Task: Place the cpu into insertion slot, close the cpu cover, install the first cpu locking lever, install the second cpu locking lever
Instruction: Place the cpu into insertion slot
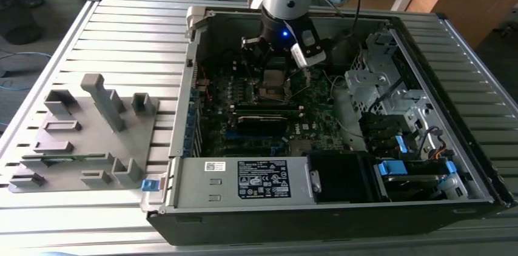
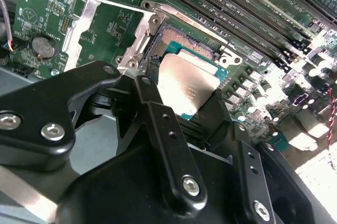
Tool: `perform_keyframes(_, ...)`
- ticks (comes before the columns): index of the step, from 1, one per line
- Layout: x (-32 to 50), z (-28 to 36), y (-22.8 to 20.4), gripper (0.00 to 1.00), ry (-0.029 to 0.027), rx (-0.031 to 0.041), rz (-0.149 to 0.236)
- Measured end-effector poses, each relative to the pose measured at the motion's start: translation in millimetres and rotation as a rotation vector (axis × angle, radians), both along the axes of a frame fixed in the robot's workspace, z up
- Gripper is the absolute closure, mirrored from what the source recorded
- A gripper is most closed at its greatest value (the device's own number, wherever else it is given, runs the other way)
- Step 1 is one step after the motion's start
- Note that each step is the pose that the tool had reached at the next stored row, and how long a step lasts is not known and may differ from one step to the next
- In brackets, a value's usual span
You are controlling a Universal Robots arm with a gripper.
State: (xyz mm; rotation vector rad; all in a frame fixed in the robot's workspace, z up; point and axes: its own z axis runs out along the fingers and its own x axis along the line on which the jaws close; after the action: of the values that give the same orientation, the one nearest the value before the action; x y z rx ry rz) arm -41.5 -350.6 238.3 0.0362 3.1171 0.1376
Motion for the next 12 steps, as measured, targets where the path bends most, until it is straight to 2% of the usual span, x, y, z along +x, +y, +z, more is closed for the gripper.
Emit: perform_keyframes(12,0.0,-3.4,0.0,0.46,0.0000,0.0001,-0.216)
